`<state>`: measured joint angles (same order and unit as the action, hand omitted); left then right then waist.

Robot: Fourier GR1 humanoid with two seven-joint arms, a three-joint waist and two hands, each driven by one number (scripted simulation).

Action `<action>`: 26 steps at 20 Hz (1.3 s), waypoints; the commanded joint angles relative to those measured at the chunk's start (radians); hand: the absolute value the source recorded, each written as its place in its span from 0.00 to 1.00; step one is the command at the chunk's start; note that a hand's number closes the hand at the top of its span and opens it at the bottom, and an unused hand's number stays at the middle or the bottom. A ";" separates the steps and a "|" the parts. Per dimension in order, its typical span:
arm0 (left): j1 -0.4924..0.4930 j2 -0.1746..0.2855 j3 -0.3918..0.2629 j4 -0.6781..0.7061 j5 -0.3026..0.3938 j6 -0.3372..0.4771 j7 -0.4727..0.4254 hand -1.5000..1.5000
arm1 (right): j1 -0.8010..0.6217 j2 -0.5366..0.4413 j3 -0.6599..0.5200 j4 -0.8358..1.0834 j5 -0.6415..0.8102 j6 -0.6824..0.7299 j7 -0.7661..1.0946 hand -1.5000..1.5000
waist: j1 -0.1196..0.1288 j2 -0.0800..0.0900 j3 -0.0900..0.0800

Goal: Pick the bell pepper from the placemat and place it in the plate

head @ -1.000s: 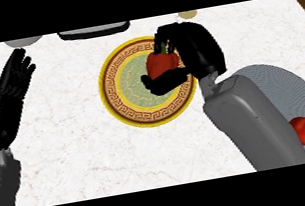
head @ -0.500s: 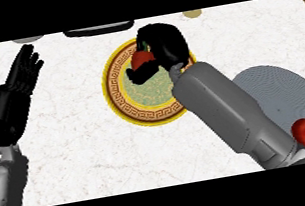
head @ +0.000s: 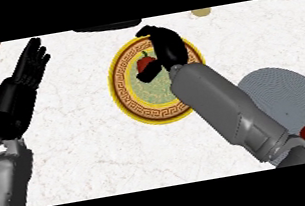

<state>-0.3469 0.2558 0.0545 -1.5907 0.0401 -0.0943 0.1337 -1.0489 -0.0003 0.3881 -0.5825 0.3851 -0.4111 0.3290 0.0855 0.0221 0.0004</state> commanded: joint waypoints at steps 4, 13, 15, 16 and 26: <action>0.063 -0.026 -0.015 -0.007 -0.004 -0.007 -0.055 0.50 | 0.016 0.000 -0.025 0.040 -0.185 -0.143 -0.208 0.00 | 0.021 0.005 0.000; -0.016 -0.013 0.022 0.027 -0.018 0.028 -0.003 0.50 | -0.028 0.000 -0.156 0.015 -0.423 -0.175 -0.370 0.00 | -0.040 -0.009 0.000; -0.008 0.032 0.062 0.058 -0.007 -0.003 -0.022 0.50 | 0.027 0.000 -0.149 -0.031 -0.445 -0.186 -0.377 0.00 | -0.062 -0.016 0.000; 0.028 0.054 0.071 0.006 0.023 -0.037 0.008 0.50 | -0.017 -0.009 -0.213 0.001 -0.434 -0.153 -0.363 0.00 | -0.064 -0.018 0.000; 0.031 0.011 0.067 0.031 -0.015 0.012 -0.005 0.50 | 0.230 -0.240 -0.328 -0.163 -0.526 0.088 -0.527 0.00 | -0.097 -0.023 0.000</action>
<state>-0.3003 0.2626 0.1102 -1.5935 0.0349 -0.0879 0.1310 -0.8914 -0.1399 0.1002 -0.6833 -0.1063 -0.4273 -0.1656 0.0027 0.0008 0.0004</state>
